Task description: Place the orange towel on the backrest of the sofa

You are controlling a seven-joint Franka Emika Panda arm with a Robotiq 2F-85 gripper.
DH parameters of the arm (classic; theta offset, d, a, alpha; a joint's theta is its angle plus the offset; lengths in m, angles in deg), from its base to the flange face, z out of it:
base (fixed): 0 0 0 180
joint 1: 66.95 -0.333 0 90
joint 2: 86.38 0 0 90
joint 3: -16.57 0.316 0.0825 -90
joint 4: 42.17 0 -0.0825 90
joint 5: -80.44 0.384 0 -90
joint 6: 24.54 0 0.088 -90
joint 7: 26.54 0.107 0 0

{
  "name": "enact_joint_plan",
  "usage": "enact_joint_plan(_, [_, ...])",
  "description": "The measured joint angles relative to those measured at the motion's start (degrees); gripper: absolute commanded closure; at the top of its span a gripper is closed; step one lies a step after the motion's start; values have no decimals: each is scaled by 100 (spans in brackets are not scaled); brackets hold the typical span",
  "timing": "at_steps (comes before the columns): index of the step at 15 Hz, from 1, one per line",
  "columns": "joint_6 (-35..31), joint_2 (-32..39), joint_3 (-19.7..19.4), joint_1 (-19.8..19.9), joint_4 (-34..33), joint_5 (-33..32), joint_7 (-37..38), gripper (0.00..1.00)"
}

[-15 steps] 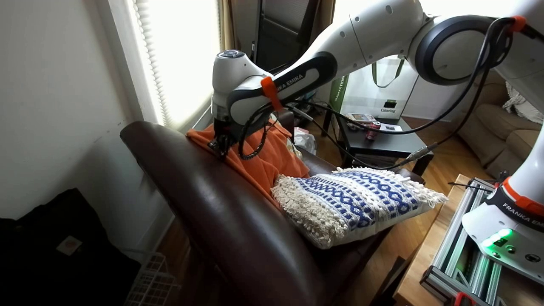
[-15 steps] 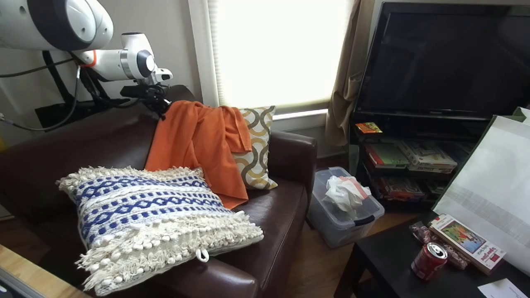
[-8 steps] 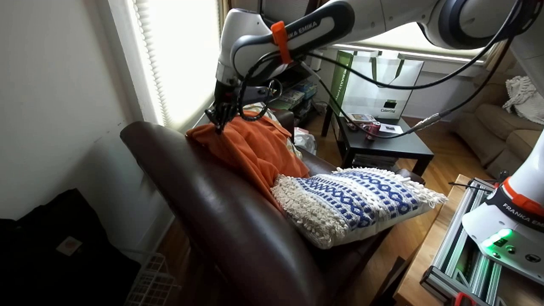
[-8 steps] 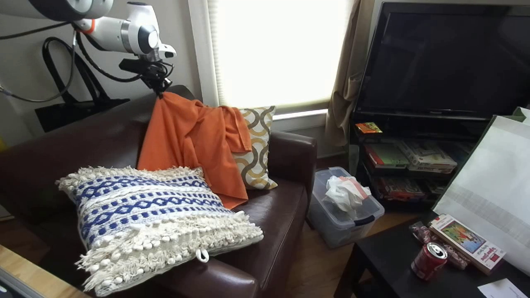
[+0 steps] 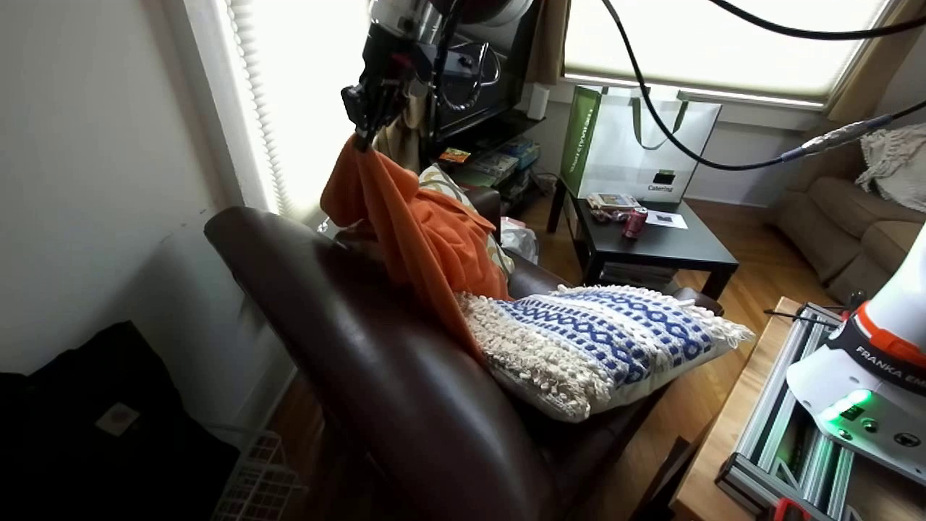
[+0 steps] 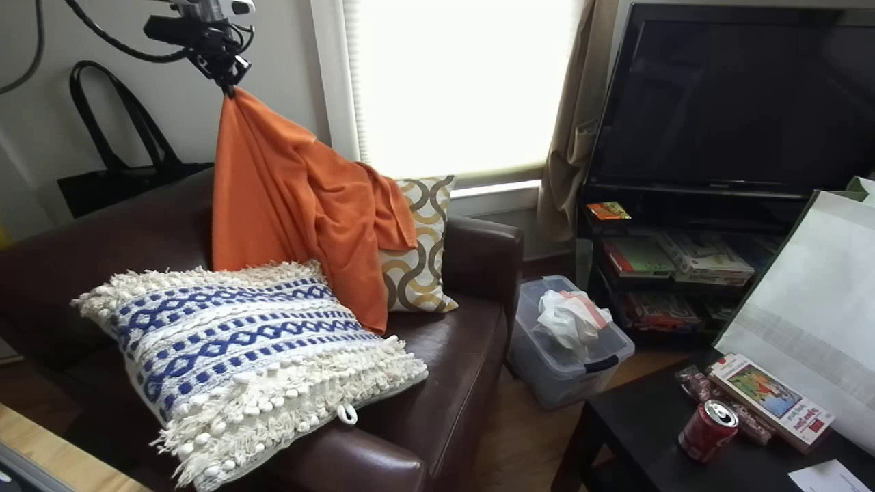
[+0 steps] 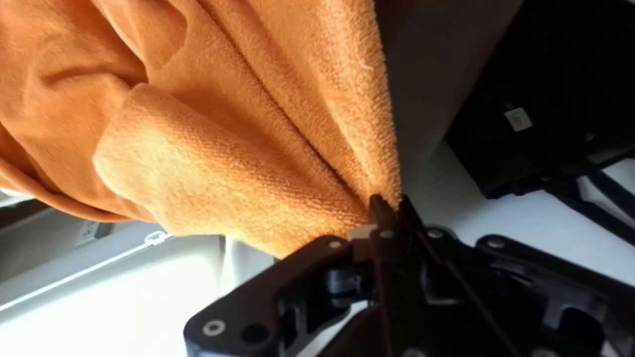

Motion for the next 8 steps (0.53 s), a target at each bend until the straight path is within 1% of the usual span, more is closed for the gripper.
enact_joint_plan(4, [-4,-640,380,-68,305,-2,-321,99])
enact_joint_plan(8, [-121,-960,488,-333,388,-16,-788,99])
